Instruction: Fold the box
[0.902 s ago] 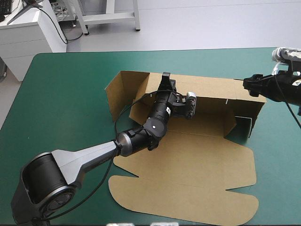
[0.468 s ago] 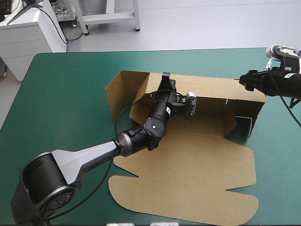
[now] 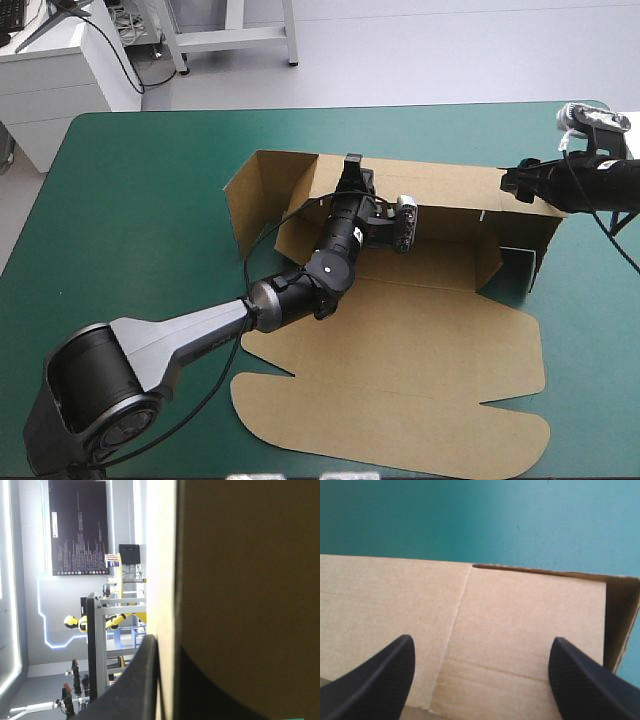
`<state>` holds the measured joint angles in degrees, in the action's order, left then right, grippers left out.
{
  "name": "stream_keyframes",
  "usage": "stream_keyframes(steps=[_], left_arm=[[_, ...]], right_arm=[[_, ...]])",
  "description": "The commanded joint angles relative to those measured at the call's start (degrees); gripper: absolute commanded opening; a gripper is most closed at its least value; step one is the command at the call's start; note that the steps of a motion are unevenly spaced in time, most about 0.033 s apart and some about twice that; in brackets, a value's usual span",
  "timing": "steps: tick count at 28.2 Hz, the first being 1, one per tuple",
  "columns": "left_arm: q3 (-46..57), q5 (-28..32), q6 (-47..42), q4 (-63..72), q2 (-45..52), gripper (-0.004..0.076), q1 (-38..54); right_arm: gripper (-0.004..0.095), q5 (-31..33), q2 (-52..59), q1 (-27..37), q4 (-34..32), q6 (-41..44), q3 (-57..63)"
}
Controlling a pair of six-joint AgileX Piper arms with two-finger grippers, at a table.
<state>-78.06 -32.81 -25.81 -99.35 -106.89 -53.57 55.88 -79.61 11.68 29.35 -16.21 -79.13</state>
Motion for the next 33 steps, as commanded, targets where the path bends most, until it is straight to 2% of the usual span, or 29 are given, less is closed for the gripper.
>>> stream_keyframes(steps=[1,6,13,16,24,31,33], left_arm=[[-0.77,1.58,-0.64,1.71,1.35,-0.0008,-0.61],[-0.77,1.38,-0.64,1.71,1.35,-0.0008,-0.61],[-0.77,0.33,-0.64,1.71,1.35,-0.0008,-0.61],[-0.77,0.22,-0.64,1.71,1.35,-0.0008,-0.61],[-0.77,-0.01,-0.64,1.71,1.35,-0.0008,-0.61],[-0.77,-0.01,-0.64,1.71,1.35,-0.0008,-0.61],[-0.77,-0.01,-0.64,1.71,1.35,-0.0008,-0.61]], right_arm=[[0.0651,-0.41,1.24,-0.02,2.07,-0.41,-1.92],[0.0648,1.26,-0.82,-0.02,2.9,-0.3,-0.9],[0.0648,0.78,-2.27,-0.02,10.55,-4.31,0.31],[0.0648,1.29,-2.27,-0.02,11.71,-4.99,0.19],[0.0648,1.37,-2.2,0.09,7.29,-4.05,0.19],[0.0648,1.15,-2.2,0.09,-5.56,2.38,0.19],[0.0648,1.03,-2.2,0.09,-6.59,2.83,0.19]])
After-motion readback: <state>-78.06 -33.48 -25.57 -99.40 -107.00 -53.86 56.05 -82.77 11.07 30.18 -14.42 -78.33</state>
